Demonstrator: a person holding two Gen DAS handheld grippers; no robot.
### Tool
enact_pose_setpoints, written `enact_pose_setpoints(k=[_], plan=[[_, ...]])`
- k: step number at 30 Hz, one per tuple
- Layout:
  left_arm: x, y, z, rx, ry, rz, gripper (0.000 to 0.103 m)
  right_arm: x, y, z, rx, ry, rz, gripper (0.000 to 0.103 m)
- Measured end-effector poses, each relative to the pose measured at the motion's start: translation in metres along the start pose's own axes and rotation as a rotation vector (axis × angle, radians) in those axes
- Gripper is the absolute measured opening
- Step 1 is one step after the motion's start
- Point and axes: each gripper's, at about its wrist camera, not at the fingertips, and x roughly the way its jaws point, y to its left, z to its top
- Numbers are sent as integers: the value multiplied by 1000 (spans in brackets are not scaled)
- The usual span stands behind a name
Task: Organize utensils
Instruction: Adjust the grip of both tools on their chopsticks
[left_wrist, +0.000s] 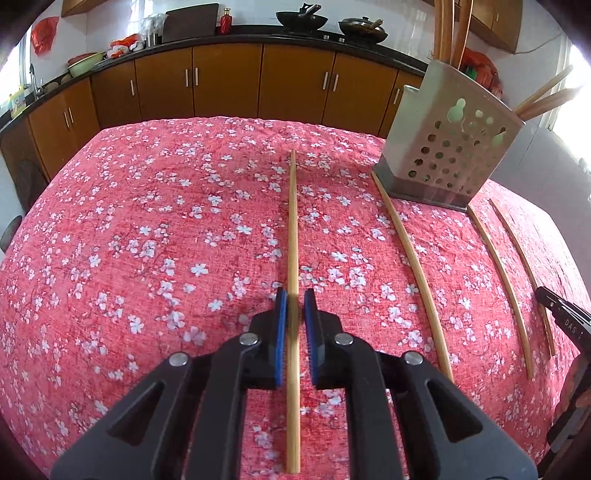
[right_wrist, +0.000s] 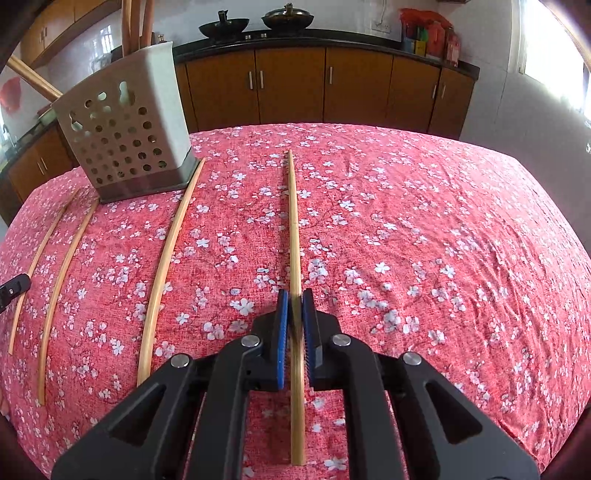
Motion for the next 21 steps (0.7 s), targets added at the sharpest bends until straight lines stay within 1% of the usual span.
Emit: enact_pose_setpoints(k=[6, 21], plan=[[-1, 0, 0, -6, 0, -4, 12, 0, -8, 0, 13, 0, 15, 10], [-1, -1, 0, -11, 0, -8, 13, -1, -13, 0, 24, -1, 8, 14]])
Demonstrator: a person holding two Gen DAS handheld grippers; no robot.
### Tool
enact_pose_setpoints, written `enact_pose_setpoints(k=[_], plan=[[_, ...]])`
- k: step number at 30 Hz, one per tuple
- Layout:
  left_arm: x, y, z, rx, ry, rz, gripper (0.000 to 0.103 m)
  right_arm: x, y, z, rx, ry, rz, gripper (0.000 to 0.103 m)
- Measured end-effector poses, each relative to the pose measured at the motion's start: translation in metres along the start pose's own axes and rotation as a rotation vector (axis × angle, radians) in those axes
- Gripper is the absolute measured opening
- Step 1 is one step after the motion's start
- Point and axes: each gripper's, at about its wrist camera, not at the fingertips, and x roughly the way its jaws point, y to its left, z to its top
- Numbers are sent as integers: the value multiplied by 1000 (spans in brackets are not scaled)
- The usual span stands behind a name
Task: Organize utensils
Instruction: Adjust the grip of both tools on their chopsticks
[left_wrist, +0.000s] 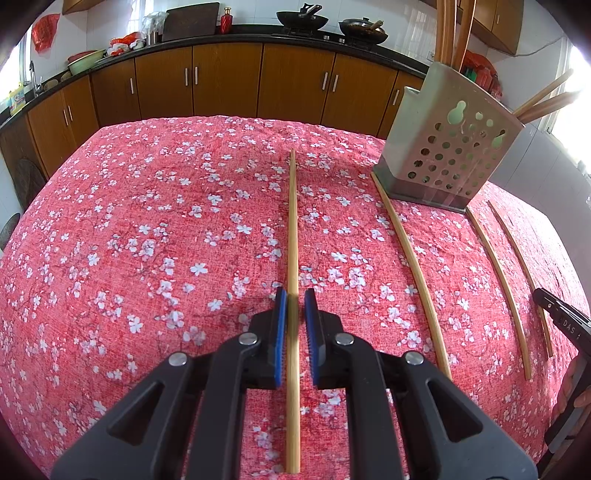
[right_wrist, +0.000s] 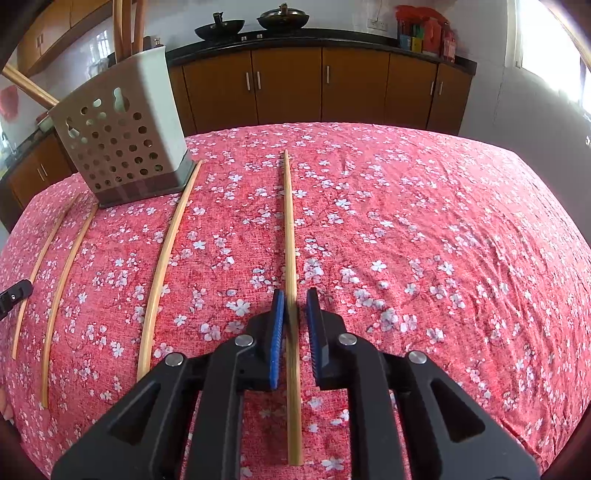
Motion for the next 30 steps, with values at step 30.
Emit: enact_pose_setpoints(k=[30], plan=[[-9, -5, -9, 33, 7, 1, 19, -3, -1, -2, 9, 2, 12, 14]])
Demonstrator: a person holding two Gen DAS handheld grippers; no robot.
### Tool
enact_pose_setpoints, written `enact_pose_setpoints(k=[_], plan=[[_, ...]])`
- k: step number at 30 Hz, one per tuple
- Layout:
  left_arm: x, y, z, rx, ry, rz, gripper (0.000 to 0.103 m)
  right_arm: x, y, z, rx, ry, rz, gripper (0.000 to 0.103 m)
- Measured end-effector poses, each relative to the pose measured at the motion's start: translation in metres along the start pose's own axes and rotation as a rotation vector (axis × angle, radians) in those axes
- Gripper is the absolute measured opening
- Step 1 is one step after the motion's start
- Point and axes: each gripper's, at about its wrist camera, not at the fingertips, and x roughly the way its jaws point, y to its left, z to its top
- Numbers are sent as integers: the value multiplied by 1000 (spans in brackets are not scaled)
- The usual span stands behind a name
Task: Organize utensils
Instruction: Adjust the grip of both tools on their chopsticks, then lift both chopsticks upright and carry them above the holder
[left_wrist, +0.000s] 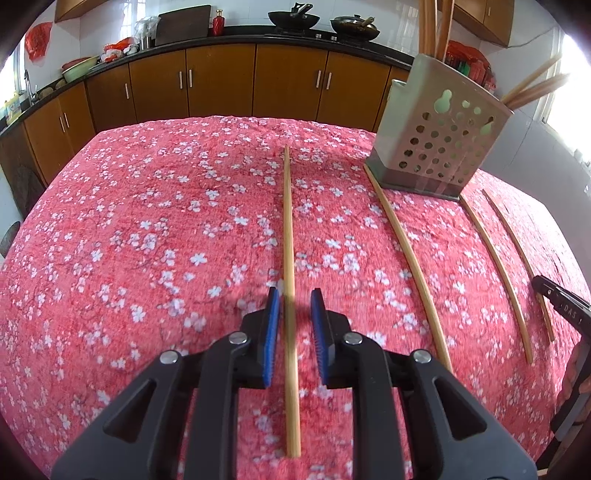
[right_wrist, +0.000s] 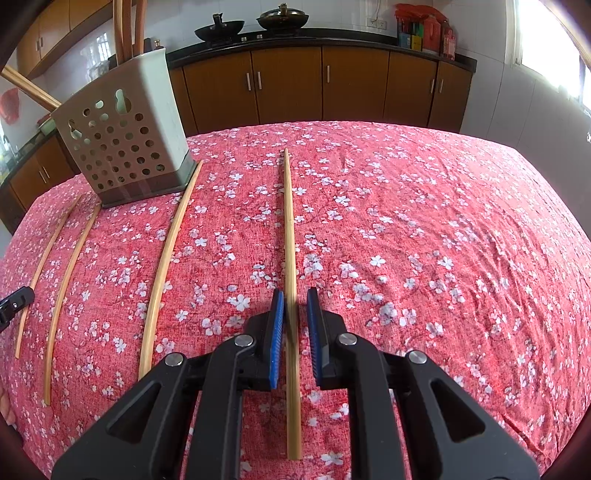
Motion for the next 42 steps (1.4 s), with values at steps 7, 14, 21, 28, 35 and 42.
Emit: enact_pose_setpoints(k=[7, 14, 21, 28, 35, 42], plan=[[-4, 4, -4, -3, 3, 3, 7, -3, -5, -4, 15, 5, 33, 8], [-23, 2, 1, 16, -37, 2, 7, -33, -7, 0, 22, -94, 46, 7], [-78, -6, 29, 19, -206, -31, 7, -84, -7, 22, 41, -270, 62, 7], [-114, -14, 55, 9, -318, -62, 7, -99, -7, 33, 58, -325, 71, 7], [-130, -23, 68, 34, -347, -100, 7, -116, -8, 42, 65, -365, 116, 7], [-173, -47, 95, 106, -430, -176, 7, -172, 5, 77, 63, -491, 260, 7]])
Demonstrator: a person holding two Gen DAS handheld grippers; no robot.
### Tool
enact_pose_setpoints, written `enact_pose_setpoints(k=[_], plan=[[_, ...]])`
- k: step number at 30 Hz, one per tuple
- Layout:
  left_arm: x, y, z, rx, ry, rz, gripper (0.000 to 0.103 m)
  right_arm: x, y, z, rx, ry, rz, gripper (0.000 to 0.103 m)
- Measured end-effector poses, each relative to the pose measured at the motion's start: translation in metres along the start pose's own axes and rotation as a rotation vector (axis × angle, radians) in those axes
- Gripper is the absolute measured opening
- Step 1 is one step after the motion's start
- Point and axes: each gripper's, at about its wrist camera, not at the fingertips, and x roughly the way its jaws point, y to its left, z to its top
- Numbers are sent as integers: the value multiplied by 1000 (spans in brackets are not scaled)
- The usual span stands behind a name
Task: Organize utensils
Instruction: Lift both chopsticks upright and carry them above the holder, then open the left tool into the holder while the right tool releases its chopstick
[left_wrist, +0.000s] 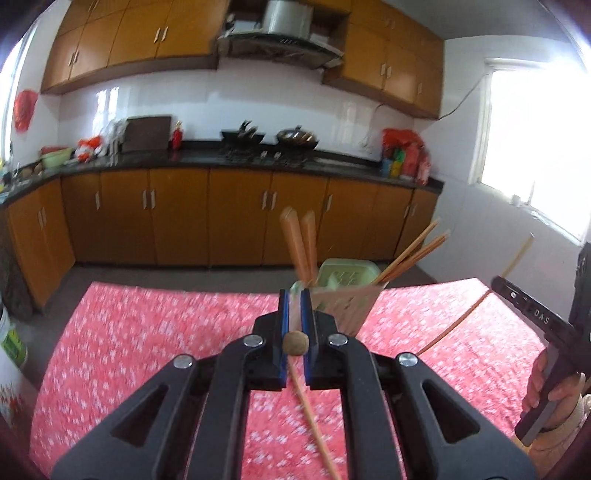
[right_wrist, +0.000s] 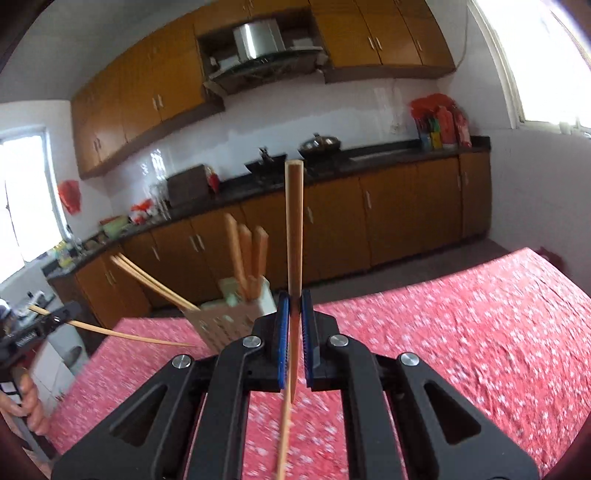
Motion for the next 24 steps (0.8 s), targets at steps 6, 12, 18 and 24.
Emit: enact_pose_setpoints(k=[6, 12, 18, 24], plan=[[-13, -22, 42, 39, -53, -75, 7, -18, 34, 42, -30, -142, 94, 7], [-4, -37, 78, 61, -106, -62, 7, -1, 55, 69, -37, -249, 104, 7], [15, -38, 104, -2, -180, -30, 7, 27, 66, 74, -64, -267, 85, 7], [34, -30, 115, -98, -281, 18, 7, 56, 68, 64, -88, -205, 62, 7]])
